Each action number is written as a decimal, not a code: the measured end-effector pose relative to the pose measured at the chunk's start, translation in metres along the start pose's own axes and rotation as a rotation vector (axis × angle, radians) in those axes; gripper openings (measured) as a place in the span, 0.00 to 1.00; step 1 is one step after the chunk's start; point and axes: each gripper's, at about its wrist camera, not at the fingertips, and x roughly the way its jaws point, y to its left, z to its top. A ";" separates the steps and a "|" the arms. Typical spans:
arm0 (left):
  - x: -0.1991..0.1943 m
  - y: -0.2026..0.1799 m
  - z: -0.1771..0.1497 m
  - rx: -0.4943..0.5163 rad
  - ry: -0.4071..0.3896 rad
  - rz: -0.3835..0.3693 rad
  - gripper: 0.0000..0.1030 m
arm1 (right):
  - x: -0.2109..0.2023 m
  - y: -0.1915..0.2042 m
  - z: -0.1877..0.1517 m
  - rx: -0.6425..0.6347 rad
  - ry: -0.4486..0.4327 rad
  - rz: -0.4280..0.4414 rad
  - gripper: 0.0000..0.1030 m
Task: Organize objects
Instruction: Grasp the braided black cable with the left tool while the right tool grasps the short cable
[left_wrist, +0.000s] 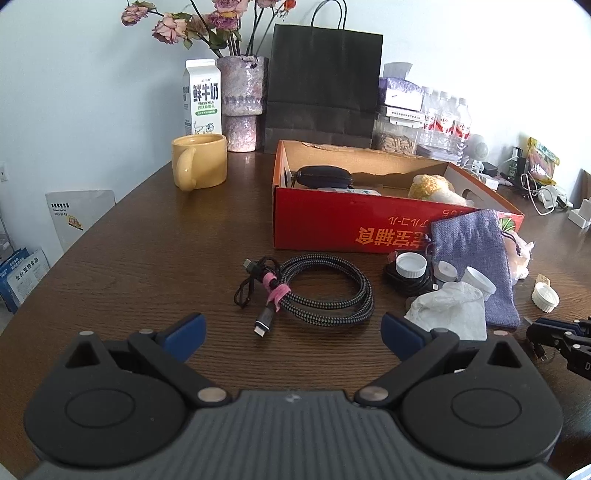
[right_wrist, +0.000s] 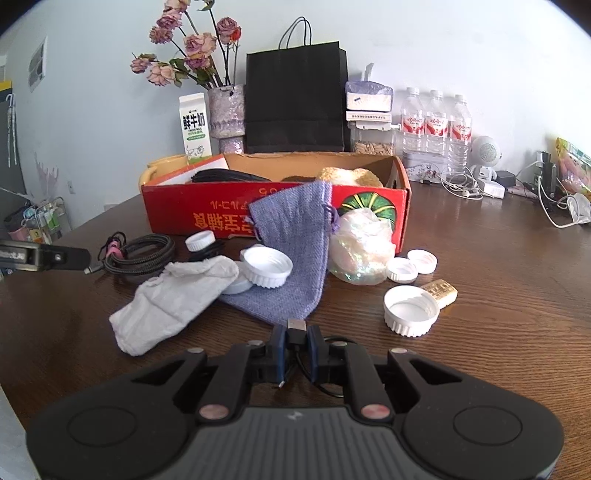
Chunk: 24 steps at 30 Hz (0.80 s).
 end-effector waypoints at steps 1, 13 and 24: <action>0.003 -0.001 0.001 0.004 0.008 -0.003 1.00 | -0.001 0.001 0.002 -0.004 -0.008 0.005 0.11; 0.069 -0.017 0.036 0.009 0.165 -0.009 1.00 | 0.002 -0.002 0.020 -0.020 -0.063 0.016 0.11; 0.103 -0.036 0.048 0.036 0.247 0.046 1.00 | 0.007 -0.007 0.022 -0.009 -0.076 0.034 0.11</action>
